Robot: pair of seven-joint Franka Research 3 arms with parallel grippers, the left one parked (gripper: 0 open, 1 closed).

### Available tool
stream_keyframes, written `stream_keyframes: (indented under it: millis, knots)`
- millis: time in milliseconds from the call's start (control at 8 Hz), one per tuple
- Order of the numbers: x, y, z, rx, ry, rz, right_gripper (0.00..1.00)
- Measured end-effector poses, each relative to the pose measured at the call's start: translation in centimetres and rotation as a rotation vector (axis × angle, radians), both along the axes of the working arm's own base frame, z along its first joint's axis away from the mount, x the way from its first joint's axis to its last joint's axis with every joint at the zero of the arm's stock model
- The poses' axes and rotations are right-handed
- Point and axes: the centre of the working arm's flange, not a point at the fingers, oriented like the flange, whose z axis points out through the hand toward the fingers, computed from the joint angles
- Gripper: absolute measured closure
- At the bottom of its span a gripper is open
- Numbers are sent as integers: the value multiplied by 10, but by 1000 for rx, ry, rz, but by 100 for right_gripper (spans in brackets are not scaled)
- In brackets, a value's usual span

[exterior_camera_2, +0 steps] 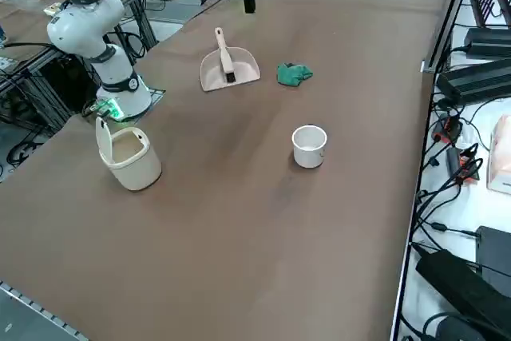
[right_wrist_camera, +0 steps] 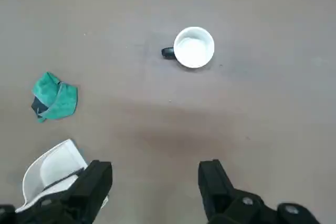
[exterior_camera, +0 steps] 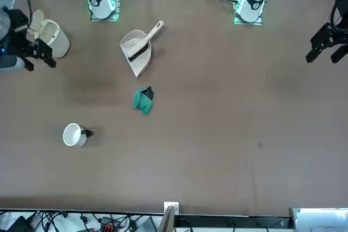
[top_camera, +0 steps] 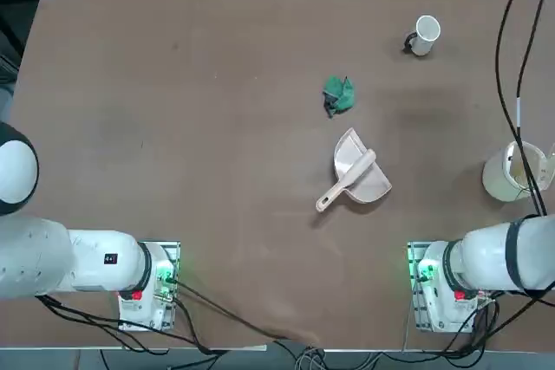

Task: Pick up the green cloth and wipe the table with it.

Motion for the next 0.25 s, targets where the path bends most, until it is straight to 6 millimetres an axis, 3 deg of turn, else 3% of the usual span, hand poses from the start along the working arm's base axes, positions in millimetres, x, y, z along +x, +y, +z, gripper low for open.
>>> stream_keyframes:
  millis: [250]
  knots:
    - [-9, -8, 5, -1, 28, -16, 0]
